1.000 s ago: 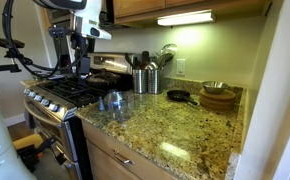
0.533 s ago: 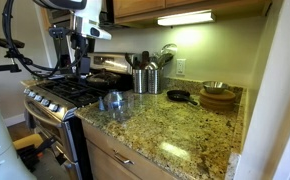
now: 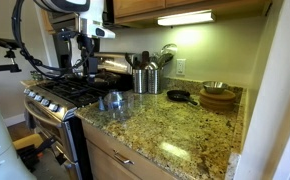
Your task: Assemble the food processor
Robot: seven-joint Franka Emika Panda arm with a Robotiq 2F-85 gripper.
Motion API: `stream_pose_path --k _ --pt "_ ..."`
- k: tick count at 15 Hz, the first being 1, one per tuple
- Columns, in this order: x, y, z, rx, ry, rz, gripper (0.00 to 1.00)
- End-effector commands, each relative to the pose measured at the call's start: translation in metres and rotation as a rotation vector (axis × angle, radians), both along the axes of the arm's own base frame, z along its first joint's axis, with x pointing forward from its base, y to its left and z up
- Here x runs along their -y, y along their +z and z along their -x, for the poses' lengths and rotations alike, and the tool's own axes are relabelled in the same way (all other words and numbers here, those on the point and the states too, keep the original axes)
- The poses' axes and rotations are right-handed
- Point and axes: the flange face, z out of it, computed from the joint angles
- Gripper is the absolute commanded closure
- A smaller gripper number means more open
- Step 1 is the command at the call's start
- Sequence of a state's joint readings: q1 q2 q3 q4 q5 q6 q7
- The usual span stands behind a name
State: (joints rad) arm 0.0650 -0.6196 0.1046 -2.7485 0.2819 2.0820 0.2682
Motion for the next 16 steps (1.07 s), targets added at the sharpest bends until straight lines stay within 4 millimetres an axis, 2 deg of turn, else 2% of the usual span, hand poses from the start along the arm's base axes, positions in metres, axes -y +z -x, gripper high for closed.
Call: stream_pose_path --k 1,5,12,16 --pt "-0.013 -0.007 -0.036 0.054 0.040 0.019 0.00" --pt "-0.041 -0.017 -0.062 0.066 0.104 0.034 0.00" --pt "-0.094 -0.043 -0.083 0.065 0.237 0.058 0.00" --pt "-0.092 -0.045 -0.078 0.042 0.228 0.054 0.00"
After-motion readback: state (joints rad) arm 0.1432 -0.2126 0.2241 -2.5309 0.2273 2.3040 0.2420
